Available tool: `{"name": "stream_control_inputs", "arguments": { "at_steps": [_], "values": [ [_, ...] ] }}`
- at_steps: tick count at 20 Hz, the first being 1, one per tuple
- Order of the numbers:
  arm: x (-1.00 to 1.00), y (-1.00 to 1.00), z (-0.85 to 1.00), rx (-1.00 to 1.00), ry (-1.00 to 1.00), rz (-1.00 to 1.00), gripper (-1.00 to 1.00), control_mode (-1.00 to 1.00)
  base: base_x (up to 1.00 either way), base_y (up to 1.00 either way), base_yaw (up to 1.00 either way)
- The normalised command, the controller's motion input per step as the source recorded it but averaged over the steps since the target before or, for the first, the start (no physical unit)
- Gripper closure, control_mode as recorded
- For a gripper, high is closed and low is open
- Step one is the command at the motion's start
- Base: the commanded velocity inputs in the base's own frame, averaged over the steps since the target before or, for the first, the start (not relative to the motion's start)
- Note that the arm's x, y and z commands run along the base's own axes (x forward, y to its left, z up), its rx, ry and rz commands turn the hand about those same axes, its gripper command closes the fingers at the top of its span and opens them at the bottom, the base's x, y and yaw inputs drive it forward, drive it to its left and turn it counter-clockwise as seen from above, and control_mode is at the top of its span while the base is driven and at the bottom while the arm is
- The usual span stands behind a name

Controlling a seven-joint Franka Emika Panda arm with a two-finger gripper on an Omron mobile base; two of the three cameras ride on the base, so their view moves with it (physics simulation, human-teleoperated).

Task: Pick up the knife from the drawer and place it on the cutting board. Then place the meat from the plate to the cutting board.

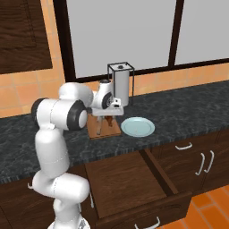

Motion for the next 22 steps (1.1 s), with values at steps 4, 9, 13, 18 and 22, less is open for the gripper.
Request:
{"name": "stream_control_inputs", "arguments": {
  "at_steps": [4,9,13,18,22],
  "values": [
    [0.08,0.04,-0.20,0.00,0.06,0.00,1.00,-1.00,0.00,0.00,0.00],
    [0.01,0.06,-0.13,0.00,0.06,0.00,-1.00,-1.00,0.00,0.00,0.00],
    [0.01,0.09,0.08,0.00,0.01,0.00,-1.00,-1.00,0.00,0.00,0.00],
    [-0.48,0.03,0.61,0.00,-0.03,-0.01,-1.00,-1.00,0.00,0.00,0.00],
    [-1.00,0.00,0.79,0.00,-0.10,-0.01,-1.00,-1.00,0.00,0.00,0.00]
  ]
}}
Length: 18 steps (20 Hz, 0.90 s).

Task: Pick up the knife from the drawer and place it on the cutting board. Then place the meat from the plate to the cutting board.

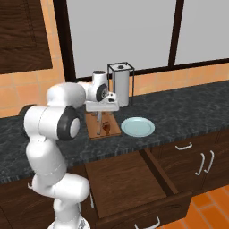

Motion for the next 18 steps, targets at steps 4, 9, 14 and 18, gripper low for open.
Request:
{"name": "stream_control_inputs", "arguments": {
  "at_steps": [4,9,14,18],
  "values": [
    [-1.00,0.00,0.46,0.00,-0.16,0.00,-1.00,-1.00,0.00,0.00,0.00],
    [-1.00,0.72,0.06,-0.16,-0.10,0.10,-1.00,-1.00,0.00,0.00,0.00],
    [-1.00,1.00,0.00,-0.25,0.00,0.28,-1.00,-1.00,0.00,0.00,0.00],
    [-0.97,1.00,0.00,-0.20,0.03,0.30,-1.00,-1.00,0.00,0.00,0.00]
  ]
}}
